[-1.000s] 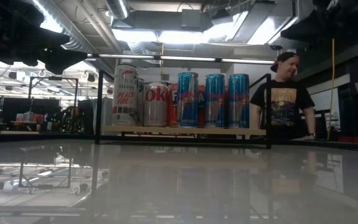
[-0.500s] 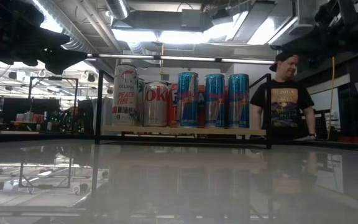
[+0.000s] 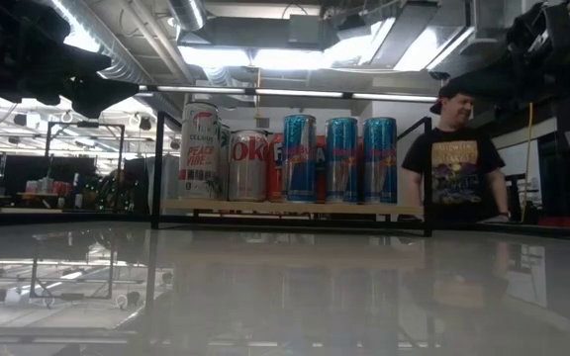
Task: Place canned beverage on shelf
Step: Return to Home Position
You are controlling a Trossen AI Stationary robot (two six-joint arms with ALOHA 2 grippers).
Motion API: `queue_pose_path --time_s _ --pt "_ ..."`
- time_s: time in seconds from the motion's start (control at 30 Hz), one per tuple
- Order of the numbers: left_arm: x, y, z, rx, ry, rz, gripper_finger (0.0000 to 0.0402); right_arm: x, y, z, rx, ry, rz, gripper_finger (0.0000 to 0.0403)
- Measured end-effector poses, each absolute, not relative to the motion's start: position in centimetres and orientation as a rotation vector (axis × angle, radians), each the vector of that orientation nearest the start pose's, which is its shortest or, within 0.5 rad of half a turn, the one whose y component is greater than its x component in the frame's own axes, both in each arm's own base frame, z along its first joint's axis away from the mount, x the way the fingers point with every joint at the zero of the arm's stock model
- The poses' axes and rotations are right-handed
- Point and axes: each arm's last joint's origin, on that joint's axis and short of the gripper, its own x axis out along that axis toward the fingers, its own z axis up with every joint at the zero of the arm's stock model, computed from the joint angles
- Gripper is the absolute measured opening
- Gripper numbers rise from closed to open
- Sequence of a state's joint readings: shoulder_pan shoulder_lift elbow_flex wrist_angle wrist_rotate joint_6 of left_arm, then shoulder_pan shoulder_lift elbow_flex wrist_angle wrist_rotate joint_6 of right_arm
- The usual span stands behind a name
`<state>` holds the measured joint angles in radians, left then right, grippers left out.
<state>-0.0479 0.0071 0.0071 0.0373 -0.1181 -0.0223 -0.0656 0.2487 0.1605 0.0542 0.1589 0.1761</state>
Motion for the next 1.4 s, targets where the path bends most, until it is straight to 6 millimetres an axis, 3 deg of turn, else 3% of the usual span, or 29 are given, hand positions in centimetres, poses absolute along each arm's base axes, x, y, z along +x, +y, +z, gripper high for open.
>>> queue_pose_path --time_s 0.27,0.9,1.4 --pt "9.8 -0.1 16.9 -0.025 -0.038 0.07 0.0345 10.7 -0.2 20.4 0.096 0.004 -0.265 0.0" --pt "9.8 -0.1 16.9 -0.025 -0.037 0.069 0.0345 8.1 -0.3 20.6 0.061 0.021 -0.233 0.0" --pt "9.7 -0.1 16.9 -0.025 -0.038 0.069 0.0345 8.7 -0.1 19.2 0.043 0.028 -0.182 0.0"
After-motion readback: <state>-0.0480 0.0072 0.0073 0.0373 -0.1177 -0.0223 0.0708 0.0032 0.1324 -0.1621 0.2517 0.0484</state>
